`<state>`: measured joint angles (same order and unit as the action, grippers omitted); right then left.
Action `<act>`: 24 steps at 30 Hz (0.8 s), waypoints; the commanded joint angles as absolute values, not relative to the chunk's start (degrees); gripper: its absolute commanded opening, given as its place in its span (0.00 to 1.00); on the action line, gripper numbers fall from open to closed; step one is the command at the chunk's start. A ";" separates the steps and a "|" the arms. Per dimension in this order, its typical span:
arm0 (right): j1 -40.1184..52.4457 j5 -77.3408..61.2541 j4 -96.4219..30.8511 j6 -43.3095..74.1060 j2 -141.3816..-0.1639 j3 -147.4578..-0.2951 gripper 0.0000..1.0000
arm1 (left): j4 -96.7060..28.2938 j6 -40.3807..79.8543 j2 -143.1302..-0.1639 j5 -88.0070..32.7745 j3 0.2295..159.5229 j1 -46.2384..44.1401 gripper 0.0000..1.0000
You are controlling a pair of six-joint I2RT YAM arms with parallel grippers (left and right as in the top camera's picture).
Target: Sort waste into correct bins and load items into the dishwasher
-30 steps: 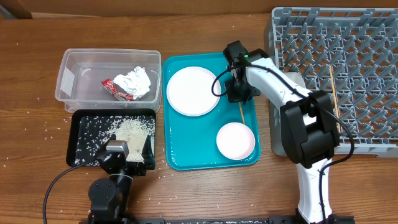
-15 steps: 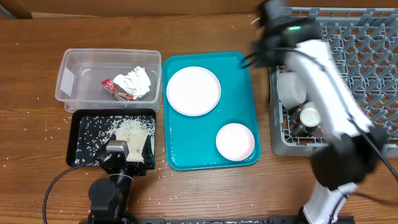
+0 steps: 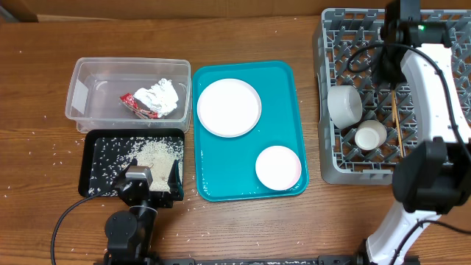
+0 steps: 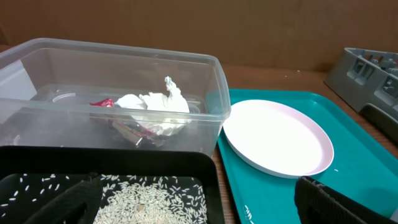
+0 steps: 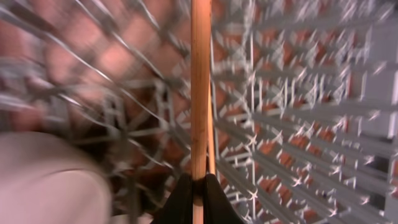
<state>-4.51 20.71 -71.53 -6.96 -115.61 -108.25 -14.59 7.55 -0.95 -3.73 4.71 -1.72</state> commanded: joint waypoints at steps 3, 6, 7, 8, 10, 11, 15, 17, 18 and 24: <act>-5.82 28.99 -70.87 -2.87 -116.73 -106.04 0.18 | -14.39 8.36 -0.30 -4.10 4.40 -1.15 1.00; -4.05 23.09 -71.70 -2.85 -114.39 -106.61 0.41 | -14.39 8.36 -0.30 -4.10 4.40 -1.15 1.00; -3.46 21.06 -71.96 -2.87 -113.56 -106.80 0.45 | -14.41 8.36 -0.30 -4.10 4.40 -1.15 1.00; -2.79 18.74 -72.44 -2.96 -112.57 -107.07 0.46 | -14.39 8.34 -0.30 -4.10 4.40 -1.15 1.00; -1.26 12.32 -73.91 -3.01 -110.63 -107.92 0.46 | -14.39 8.34 -0.30 -4.10 4.40 -1.15 1.00; -0.67 9.28 -74.59 -3.01 -109.93 -108.27 0.45 | -14.39 8.34 -0.30 -4.10 4.40 -1.15 1.00; 3.31 -15.07 -79.07 -3.25 -106.28 -109.25 0.33 | -14.41 8.34 -0.30 -4.10 4.40 -1.15 1.00; 6.13 -21.21 -82.54 -4.67 -105.82 -109.25 0.26 | -14.39 8.36 -0.30 -4.08 4.40 -1.15 1.00; 7.66 -21.52 -84.14 -4.97 -105.82 -109.14 0.26 | -14.39 8.36 -0.30 -4.10 4.40 -1.15 1.00; 20.56 -6.55 -84.77 1.41 -105.89 -99.50 0.34 | -14.39 8.34 -0.30 -4.10 4.40 -1.15 1.00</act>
<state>15.18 -14.13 -86.00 -4.14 -105.86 -105.67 -14.59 7.55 -0.95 -3.73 4.71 -1.72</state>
